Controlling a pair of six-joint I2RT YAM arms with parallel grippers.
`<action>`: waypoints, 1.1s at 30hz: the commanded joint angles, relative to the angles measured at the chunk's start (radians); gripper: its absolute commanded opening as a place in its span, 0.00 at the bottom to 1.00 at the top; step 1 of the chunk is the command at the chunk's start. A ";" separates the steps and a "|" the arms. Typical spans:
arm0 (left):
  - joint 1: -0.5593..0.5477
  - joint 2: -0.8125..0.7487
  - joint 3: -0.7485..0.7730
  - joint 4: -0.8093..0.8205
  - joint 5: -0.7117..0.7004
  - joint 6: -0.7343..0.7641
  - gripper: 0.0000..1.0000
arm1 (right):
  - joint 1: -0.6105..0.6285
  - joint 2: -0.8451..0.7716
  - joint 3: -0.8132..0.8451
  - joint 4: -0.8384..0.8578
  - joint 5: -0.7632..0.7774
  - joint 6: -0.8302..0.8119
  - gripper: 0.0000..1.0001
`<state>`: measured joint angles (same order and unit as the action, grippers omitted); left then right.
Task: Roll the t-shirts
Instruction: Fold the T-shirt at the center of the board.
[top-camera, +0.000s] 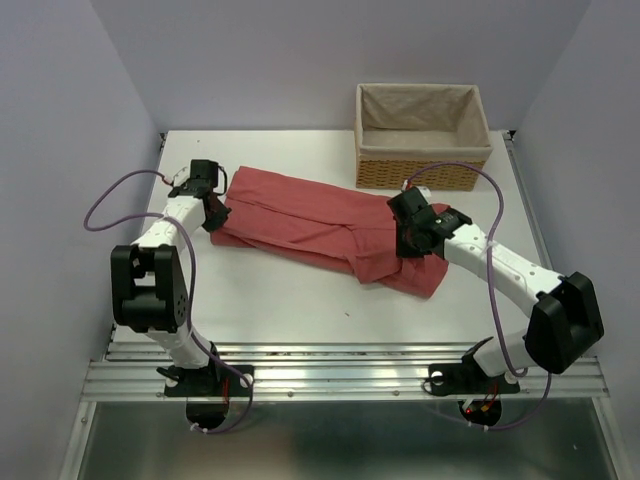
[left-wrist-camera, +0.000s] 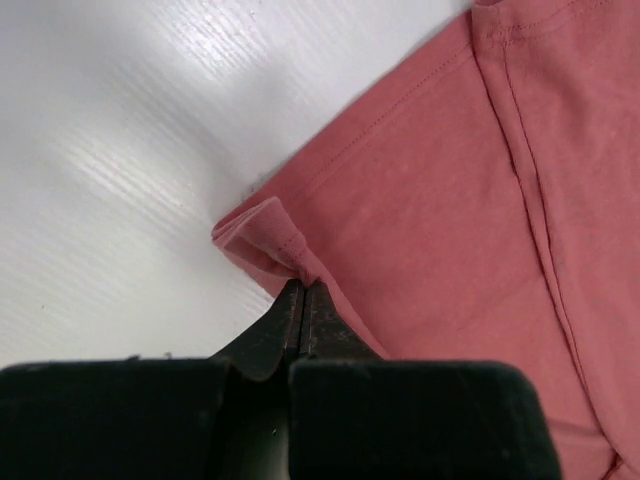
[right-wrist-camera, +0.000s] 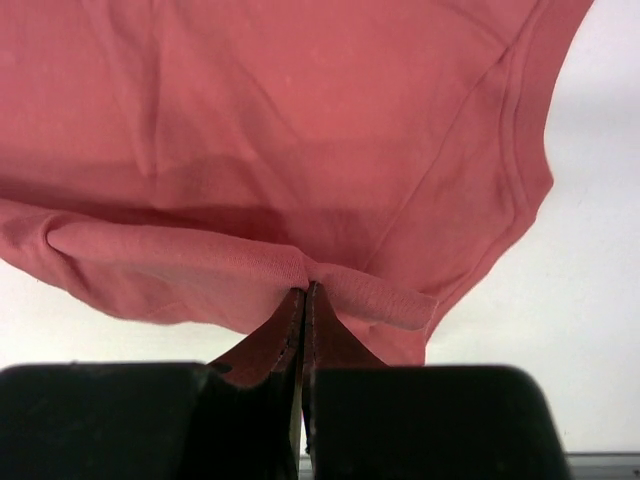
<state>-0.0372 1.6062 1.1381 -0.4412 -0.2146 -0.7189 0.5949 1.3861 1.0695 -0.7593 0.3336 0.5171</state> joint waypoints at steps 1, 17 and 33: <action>0.002 0.046 0.069 0.028 -0.003 0.032 0.00 | -0.046 0.040 0.069 0.086 0.033 -0.068 0.01; -0.049 0.212 0.233 0.013 0.024 0.098 0.00 | -0.126 0.123 0.063 0.155 0.008 -0.104 0.01; -0.061 0.333 0.339 -0.011 -0.020 0.105 0.00 | -0.210 0.165 0.021 0.245 -0.018 -0.117 0.01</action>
<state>-0.0986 1.9347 1.4220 -0.4313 -0.1928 -0.6300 0.4099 1.5398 1.1000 -0.5800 0.3164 0.4202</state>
